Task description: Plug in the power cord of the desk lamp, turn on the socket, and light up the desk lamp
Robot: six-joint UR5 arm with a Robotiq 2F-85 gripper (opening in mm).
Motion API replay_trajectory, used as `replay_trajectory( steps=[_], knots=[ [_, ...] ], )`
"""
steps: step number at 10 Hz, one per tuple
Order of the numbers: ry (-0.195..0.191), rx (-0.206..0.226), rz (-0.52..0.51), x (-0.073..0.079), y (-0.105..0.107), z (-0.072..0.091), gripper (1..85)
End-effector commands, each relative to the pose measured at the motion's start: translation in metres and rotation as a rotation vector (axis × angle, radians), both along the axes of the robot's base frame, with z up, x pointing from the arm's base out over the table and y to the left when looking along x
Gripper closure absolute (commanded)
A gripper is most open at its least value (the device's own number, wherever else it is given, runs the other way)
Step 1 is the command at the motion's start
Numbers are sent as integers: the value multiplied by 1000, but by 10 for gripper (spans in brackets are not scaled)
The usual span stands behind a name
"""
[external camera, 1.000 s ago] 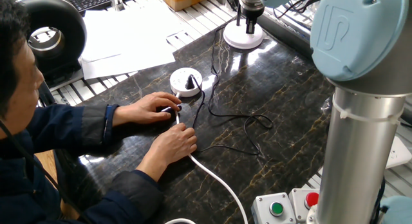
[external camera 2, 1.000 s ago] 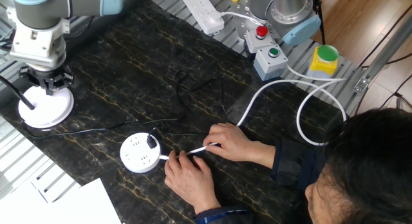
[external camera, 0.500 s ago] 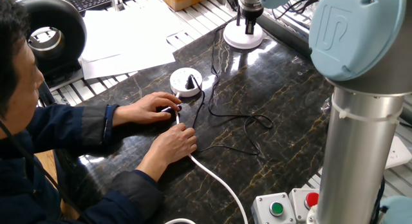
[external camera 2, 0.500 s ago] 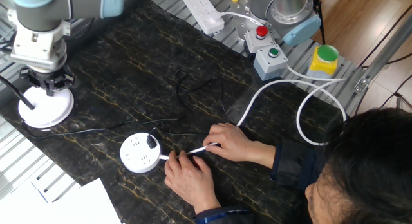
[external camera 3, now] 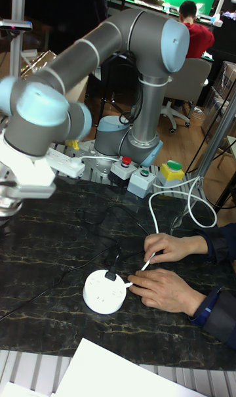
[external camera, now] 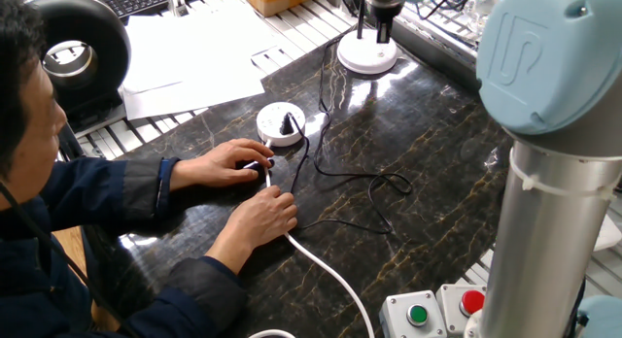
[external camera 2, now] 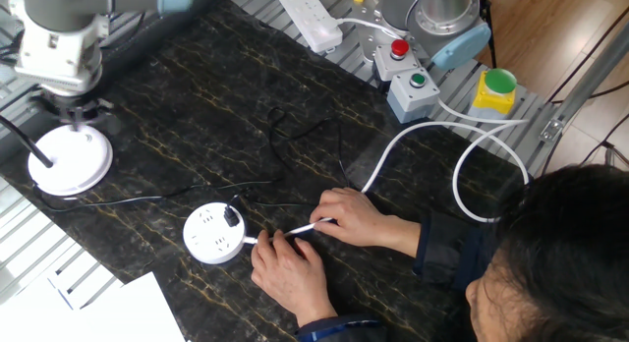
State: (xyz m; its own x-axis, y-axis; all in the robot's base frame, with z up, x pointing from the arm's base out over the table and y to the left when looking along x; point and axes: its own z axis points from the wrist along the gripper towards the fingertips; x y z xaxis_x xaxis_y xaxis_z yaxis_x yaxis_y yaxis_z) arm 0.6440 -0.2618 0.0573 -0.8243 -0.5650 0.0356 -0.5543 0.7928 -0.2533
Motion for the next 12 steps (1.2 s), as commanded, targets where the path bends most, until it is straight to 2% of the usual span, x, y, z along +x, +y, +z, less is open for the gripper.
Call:
replay_trajectory(
  steps=[1, 2, 3, 4, 7, 8, 12],
  knots=[
    [101, 453, -512, -52, 115, 20, 847],
    [57, 460, -554, -53, 126, 30, 847],
    [11, 462, -616, -57, 146, 43, 847],
    [-25, 458, -629, -53, 152, 45, 847],
    [-14, 503, -669, -39, 165, 41, 847],
    [-22, 509, -672, -32, 167, 40, 847],
    [-59, 462, -648, -8, 161, 27, 847]
  ],
)
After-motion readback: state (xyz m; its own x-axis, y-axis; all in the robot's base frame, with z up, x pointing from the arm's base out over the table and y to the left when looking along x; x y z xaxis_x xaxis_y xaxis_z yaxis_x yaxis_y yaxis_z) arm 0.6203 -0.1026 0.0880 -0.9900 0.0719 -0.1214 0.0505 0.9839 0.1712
